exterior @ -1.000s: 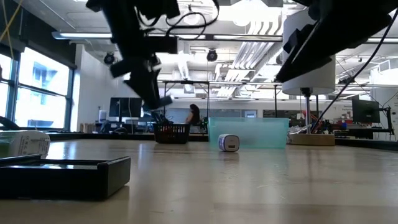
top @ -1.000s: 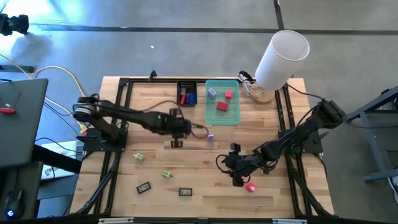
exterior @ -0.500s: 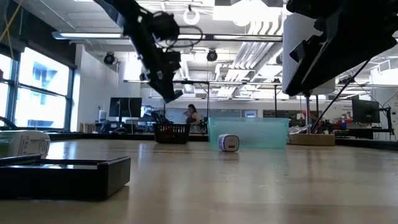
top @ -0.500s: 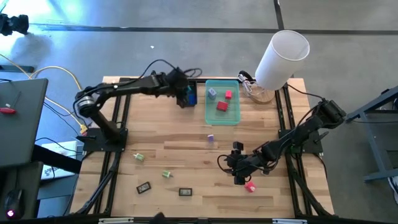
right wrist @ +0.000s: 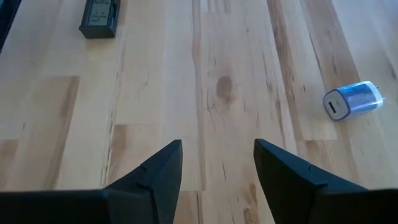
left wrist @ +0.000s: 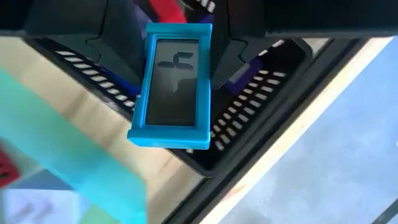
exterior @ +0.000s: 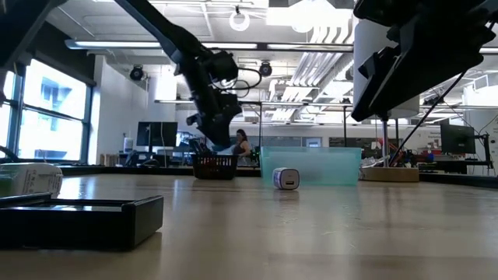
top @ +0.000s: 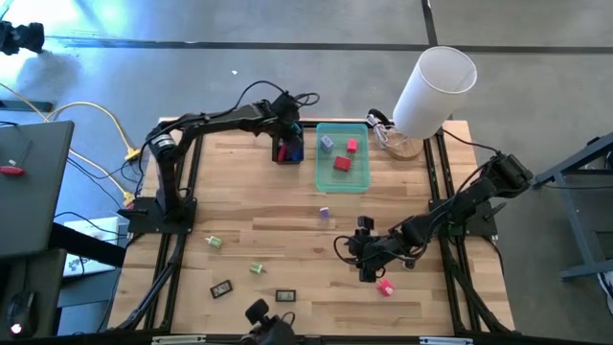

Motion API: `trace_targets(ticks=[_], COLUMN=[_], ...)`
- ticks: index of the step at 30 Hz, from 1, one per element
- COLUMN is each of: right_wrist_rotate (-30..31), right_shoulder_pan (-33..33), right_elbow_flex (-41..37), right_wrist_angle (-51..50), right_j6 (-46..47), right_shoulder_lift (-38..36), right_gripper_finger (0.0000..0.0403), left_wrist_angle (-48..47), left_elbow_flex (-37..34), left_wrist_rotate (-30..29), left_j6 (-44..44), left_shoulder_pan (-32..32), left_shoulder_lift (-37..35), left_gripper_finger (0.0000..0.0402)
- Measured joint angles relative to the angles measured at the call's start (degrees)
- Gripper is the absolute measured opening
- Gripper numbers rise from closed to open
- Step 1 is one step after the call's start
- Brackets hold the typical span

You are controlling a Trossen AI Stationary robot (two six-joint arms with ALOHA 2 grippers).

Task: Pick & Place Office items
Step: Put the blue digital timer into the black bin, then put the bottom pink charger adapter into the blue bin

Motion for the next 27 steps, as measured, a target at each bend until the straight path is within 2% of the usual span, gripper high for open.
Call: trace_targets(ticks=[5, 12, 24, 27], right_wrist_rotate=[0.1, 1.4, 1.6, 1.6], right_shoulder_pan=[0.6, 0.9, 0.9, 0.9], right_elbow_flex=[0.0, 0.0, 0.0, 0.0], right_wrist_angle=[0.0, 0.0, 0.0, 0.0], right_j6=[0.8, 0.8, -0.1, -0.5], right_shoulder_lift=[0.0, 0.0, 0.0, 0.0], right_gripper_finger=[0.0188, 0.0188, 0.0188, 0.0188], left_wrist_angle=[-0.2, -0.8, -1.2, -4.7], left_elbow_flex=[0.5, 0.5, 1.2, 2.9], left_wrist_rotate=[0.1, 0.0, -0.1, -0.2], left_j6=[-0.3, -0.9, -3.3, -3.4], left_shoulder_pan=[0.7, 0.5, 0.0, -1.3], left_shoulder_lift=[2.6, 3.4, 2.8, 2.6], left_gripper_finger=[0.0133, 0.0189, 0.0196, 0.0196])
